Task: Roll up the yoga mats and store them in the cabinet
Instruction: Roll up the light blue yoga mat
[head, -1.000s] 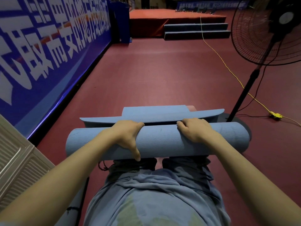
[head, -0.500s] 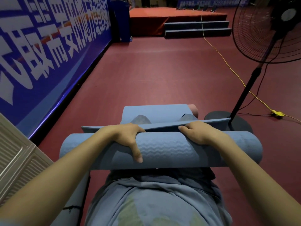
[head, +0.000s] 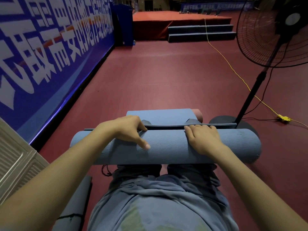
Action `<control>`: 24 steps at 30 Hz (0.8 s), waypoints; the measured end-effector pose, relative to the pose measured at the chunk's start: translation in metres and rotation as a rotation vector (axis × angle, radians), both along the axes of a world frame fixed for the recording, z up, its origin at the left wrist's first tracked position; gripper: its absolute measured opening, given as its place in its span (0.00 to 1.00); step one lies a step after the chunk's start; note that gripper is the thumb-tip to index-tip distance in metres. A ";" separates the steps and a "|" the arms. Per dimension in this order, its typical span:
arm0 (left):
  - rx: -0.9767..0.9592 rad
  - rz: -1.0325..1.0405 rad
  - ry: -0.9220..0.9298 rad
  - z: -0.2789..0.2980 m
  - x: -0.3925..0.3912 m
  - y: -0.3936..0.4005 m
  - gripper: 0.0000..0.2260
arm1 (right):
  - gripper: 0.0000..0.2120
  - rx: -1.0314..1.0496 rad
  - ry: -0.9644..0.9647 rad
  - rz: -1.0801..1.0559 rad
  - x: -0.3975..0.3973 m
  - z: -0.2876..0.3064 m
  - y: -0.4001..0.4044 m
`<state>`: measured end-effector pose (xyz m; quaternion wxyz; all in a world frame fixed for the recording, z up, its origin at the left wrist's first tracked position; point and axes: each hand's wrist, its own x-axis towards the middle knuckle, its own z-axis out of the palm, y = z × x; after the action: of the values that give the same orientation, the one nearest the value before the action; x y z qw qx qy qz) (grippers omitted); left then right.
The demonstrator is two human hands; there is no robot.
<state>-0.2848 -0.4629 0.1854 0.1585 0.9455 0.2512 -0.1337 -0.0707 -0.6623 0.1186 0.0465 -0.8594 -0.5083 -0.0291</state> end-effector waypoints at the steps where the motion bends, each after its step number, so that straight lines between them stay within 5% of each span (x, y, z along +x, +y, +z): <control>1: 0.042 0.006 0.042 0.001 0.001 -0.005 0.47 | 0.21 0.012 -0.007 -0.016 -0.001 -0.002 0.000; 10: 0.285 -0.046 0.173 -0.025 0.015 -0.023 0.47 | 0.29 0.154 -0.053 -0.090 0.001 -0.014 0.005; 19: 0.360 -0.106 0.004 -0.035 0.012 -0.016 0.46 | 0.23 0.096 0.019 -0.058 0.012 -0.001 0.015; 24: 0.196 -0.154 0.072 -0.017 0.015 -0.011 0.39 | 0.27 -0.114 0.240 -0.024 0.018 0.016 0.002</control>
<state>-0.2702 -0.4738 0.1687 0.0455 0.9675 0.1950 -0.1542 -0.0527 -0.6600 0.1350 0.0577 -0.8641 -0.4894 0.1020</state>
